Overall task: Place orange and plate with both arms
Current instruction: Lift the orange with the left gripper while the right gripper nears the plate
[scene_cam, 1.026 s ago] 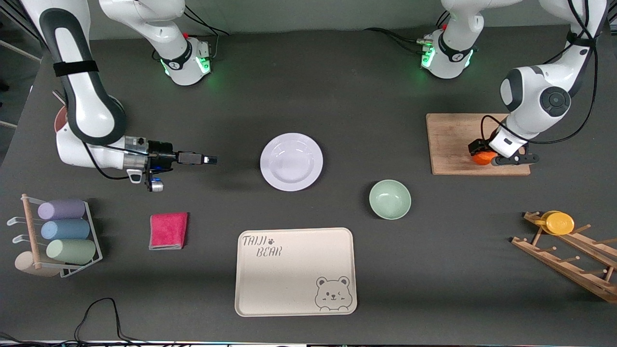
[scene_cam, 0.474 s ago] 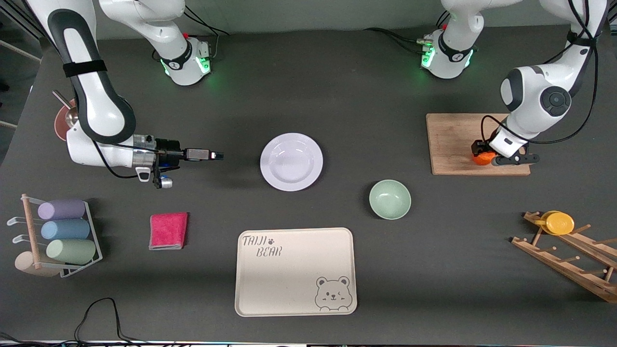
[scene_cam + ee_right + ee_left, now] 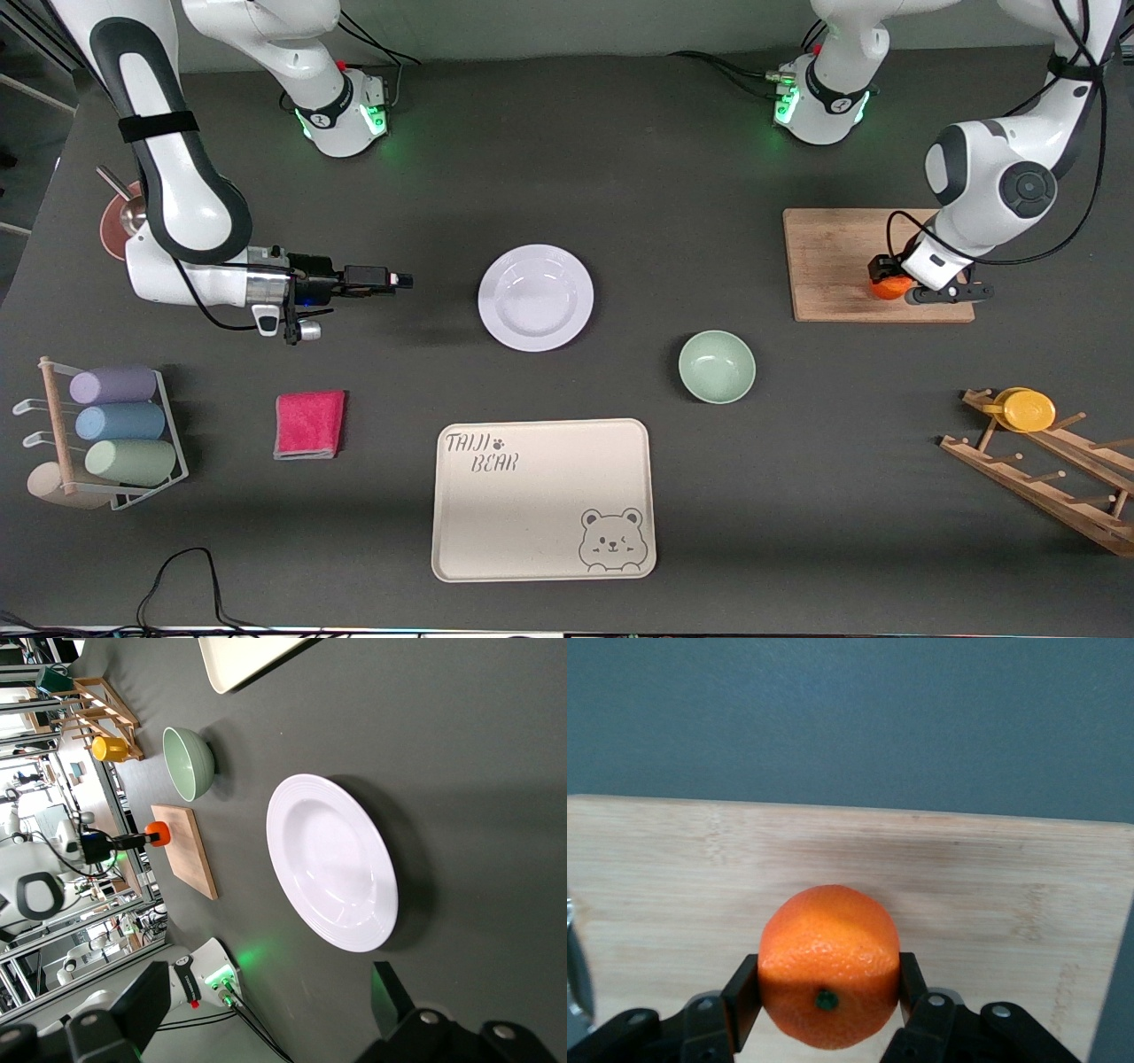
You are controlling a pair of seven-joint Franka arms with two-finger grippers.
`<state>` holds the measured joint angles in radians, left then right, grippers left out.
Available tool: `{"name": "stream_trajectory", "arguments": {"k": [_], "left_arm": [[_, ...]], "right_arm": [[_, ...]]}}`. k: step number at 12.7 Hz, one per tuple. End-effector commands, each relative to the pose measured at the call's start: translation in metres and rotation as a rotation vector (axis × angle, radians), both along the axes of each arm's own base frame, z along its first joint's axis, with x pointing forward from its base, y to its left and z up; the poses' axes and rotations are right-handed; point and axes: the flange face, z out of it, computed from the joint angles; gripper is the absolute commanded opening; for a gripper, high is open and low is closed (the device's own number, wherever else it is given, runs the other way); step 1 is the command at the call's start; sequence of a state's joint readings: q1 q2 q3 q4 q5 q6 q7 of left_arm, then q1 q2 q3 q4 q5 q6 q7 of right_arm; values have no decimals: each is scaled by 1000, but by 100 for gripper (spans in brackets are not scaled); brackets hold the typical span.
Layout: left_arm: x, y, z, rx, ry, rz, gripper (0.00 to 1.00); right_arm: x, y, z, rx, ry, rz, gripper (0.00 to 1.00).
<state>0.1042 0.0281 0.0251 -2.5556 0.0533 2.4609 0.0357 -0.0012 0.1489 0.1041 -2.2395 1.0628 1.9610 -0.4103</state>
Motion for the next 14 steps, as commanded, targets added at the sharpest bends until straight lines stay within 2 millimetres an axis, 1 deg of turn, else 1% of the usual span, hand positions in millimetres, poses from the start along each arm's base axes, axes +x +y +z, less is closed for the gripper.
{"name": "stream_trajectory", "arguments": {"k": [1,3,4,5,6,7,8,9,10,11,12,13,14], "left_arm": [[21,1,61,6,22,-17,11],[35,-2,113,7,73,-18,11],[45,-5,145,3,105,-18,12],[55,-8,180,-1,127,-20,13],[61,-12,211,-9,140,-22,13],[65,-20,241,-9,150,-35,13],[67,-31,269,-9,171,-47,13],[68,-41,293,-7,180,-56,13],[68,-55,312,-6,174,-79,13],[68,-72,324,-19,164,-104,13],[69,-88,337,-23,141,-102,13],[76,-119,348,-20,117,-103,13],[81,-155,359,-25,97,-87,13]], "right_arm": [[-6,1,2,38,0,8,100],[-5,-1,-1,48,9,6,100],[-5,0,-10,64,28,-13,100],[-4,6,-20,109,27,-32,100],[-4,8,-32,146,1,-34,100],[-4,9,-46,169,-4,-40,100],[-3,9,-53,187,-11,-56,100],[-3,10,-57,192,-11,-62,100],[-1,11,-66,193,4,-64,100],[4,17,-70,199,-3,-52,100],[10,22,-82,200,-3,-46,100],[13,25,-88,193,-13,-61,100],[12,36,-94,196,-35,-41,100]]}}
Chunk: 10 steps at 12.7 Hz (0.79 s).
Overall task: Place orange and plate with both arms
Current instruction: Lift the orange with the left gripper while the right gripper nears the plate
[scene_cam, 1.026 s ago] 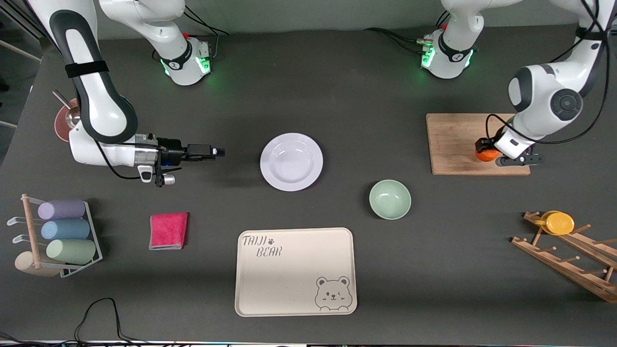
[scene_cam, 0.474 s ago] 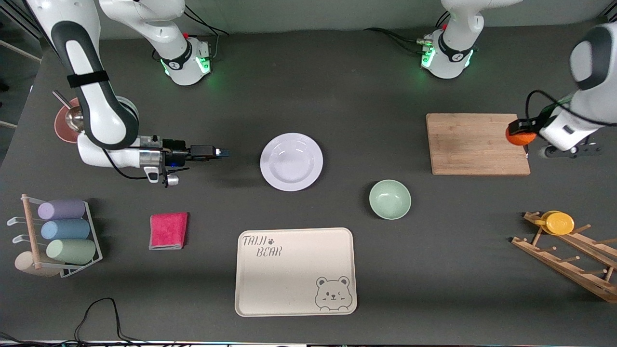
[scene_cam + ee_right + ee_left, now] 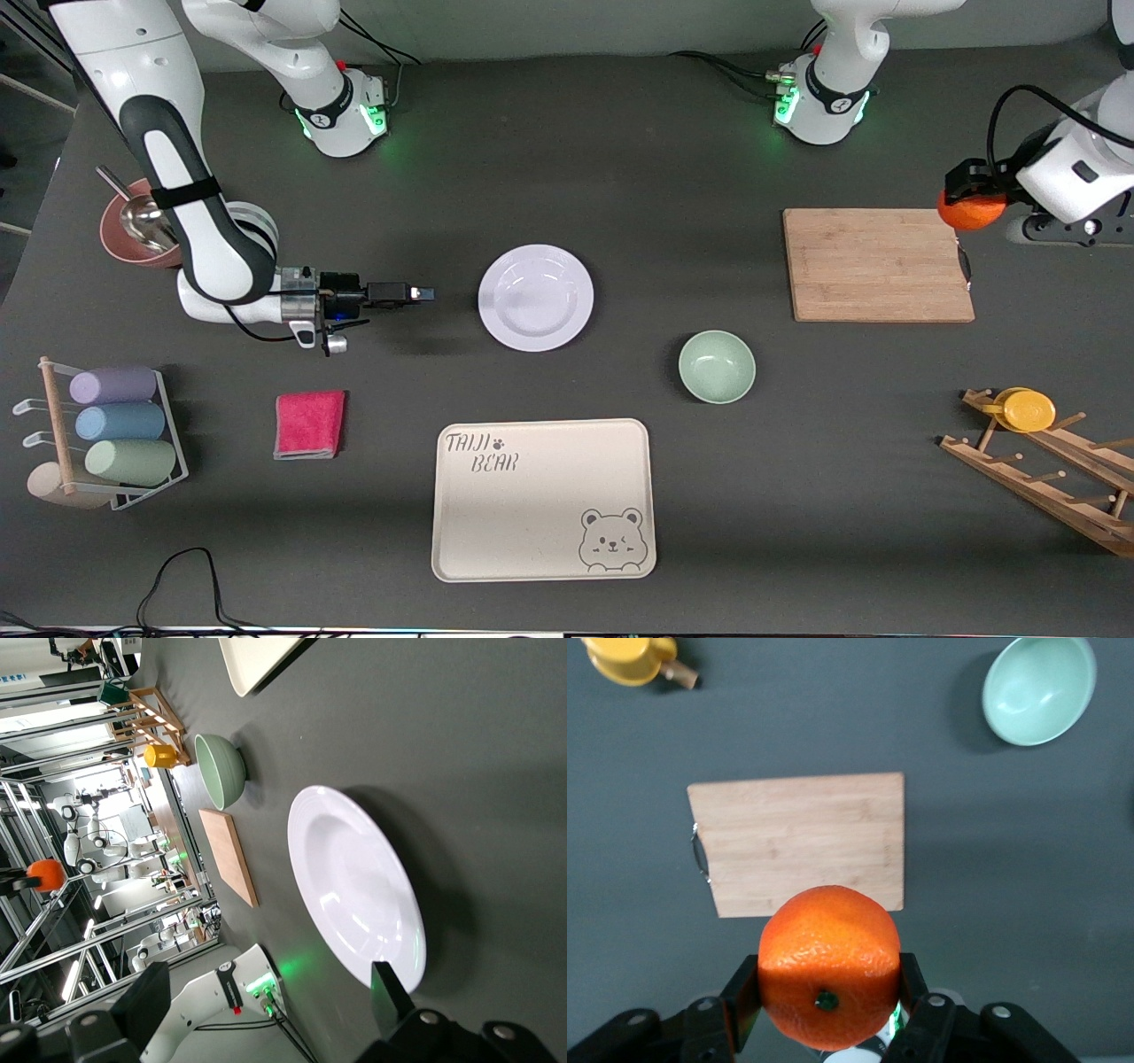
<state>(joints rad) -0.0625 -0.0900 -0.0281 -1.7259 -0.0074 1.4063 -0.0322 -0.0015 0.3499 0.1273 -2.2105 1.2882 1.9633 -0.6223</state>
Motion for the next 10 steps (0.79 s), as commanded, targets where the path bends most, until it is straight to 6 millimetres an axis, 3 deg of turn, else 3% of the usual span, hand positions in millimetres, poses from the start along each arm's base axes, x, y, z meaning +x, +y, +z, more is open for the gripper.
{"name": "stream_trajectory", "arguments": {"k": [1,4,6,8,10], "left_arm": [[20,-92,22,-5,-19,53,13],[49,-231,-2,-13,-11,210,13],[68,-314,-34,-33,-1,316,13],[62,-393,-83,-61,-30,386,13],[40,-449,-130,-36,-44,401,14]], "right_arm": [[10,18,-21,17,-67,-6,100],[13,21,-45,23,-115,-11,100],[14,31,-56,37,-113,6,100],[15,37,-59,41,-129,34,100],[8,39,-63,50,-162,71,100]]}}
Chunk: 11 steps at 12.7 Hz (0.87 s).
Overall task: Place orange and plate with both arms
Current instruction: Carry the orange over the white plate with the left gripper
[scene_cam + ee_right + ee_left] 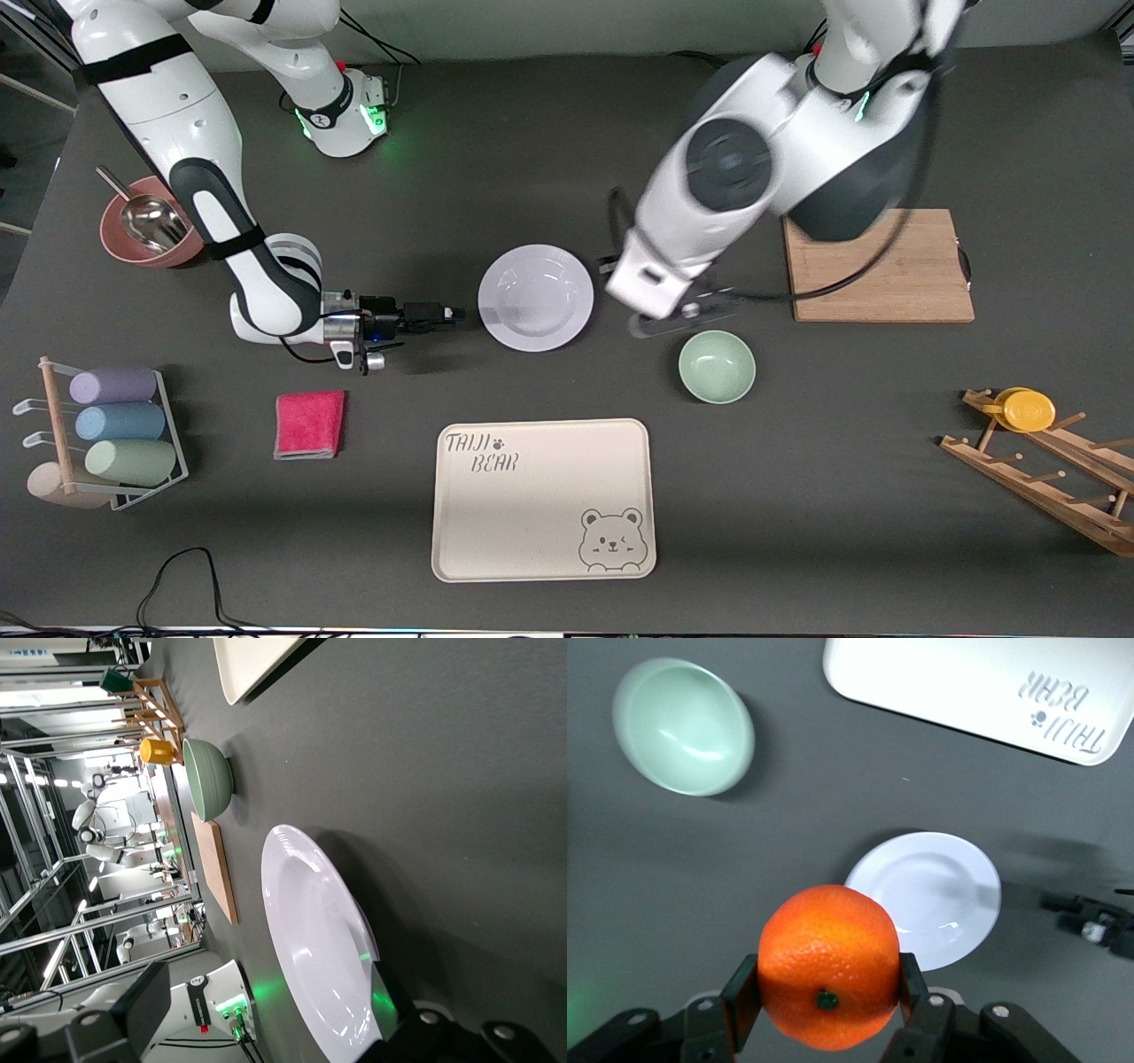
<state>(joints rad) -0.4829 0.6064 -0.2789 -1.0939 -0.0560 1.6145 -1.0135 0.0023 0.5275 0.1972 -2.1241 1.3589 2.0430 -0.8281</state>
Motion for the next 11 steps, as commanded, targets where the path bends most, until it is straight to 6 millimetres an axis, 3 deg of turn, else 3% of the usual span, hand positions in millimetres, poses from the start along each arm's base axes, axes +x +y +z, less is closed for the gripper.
{"name": "stream_trajectory", "arguments": {"k": [1,3,5,7,9,11], "left_arm": [[-24,-61,-40,47,-17,24,14],[-51,-93,-88,67,-19,0,14],[-64,-106,-131,49,-30,-6,15],[-97,-138,-172,51,-31,-40,15],[-101,-144,-203,40,-34,-30,18],[-121,-156,-233,16,-48,-31,18]], "right_arm": [[-8,4,-7,13,-47,36,100],[-21,6,-15,14,-45,57,100],[-30,5,-19,14,-59,75,100],[-36,4,-24,0,-54,105,100],[-38,3,-28,-11,-47,109,100],[-41,2,-38,-21,-33,107,100]]}}
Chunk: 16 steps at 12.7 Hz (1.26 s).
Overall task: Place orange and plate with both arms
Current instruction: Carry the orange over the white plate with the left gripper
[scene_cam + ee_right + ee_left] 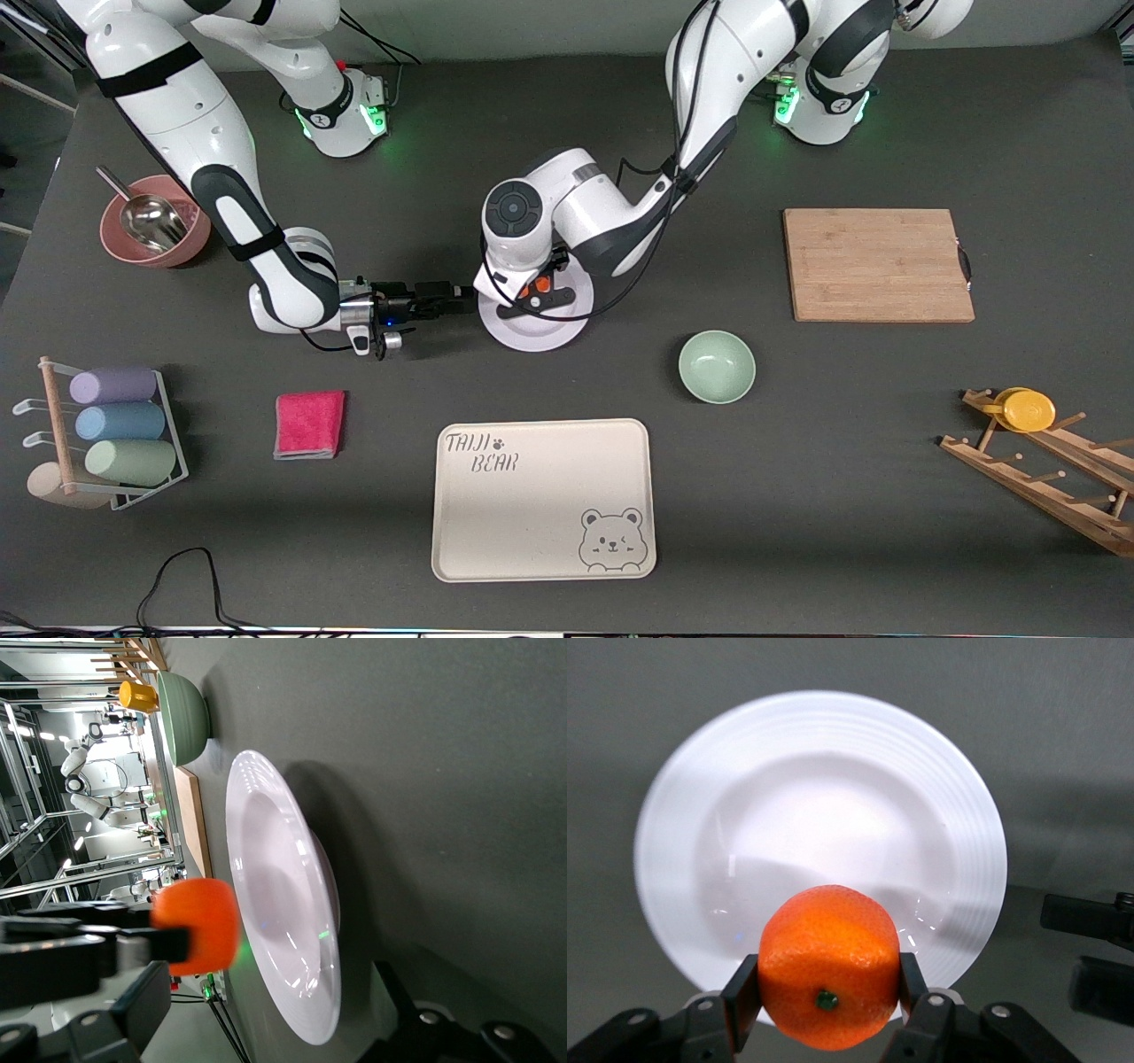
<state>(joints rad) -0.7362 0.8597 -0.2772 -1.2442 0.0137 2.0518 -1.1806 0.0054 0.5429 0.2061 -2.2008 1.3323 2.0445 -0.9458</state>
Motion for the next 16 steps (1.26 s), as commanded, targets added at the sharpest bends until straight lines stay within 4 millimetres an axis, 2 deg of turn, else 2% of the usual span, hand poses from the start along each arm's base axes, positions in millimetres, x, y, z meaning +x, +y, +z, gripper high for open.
{"name": "stream_trajectory", "arguments": {"k": [1,3,4,5,6,8,9,11,12,14,16], "left_arm": [[-15,-4,-23,1,-37,12,19],[-16,-3,-30,4,-37,11,23],[-16,-3,-31,5,-36,11,34],[-15,-3,-31,6,-35,15,78],[-14,-2,-30,7,-35,16,100],[-9,2,-24,10,-36,14,100],[4,11,-18,10,-41,28,100],[47,57,44,44,-33,20,100],[63,82,83,44,-33,-11,100],[96,140,151,36,-54,-34,100],[125,208,198,46,-52,-97,100]], "right_arm": [[-4,2,-12,-26,-12,18,100],[-6,4,-15,-28,-4,19,100],[-6,6,-15,-28,0,20,100],[-7,13,-13,-28,-2,26,100],[-7,13,-14,-41,-4,21,100],[-8,17,-14,-43,-3,18,100],[-8,17,-16,-42,2,14,100],[-11,21,-20,-53,4,14,100],[-12,29,-20,-60,-1,18,100],[-13,35,-20,-67,-4,-3,95],[-14,40,-19,-74,-10,-1,88]]}}
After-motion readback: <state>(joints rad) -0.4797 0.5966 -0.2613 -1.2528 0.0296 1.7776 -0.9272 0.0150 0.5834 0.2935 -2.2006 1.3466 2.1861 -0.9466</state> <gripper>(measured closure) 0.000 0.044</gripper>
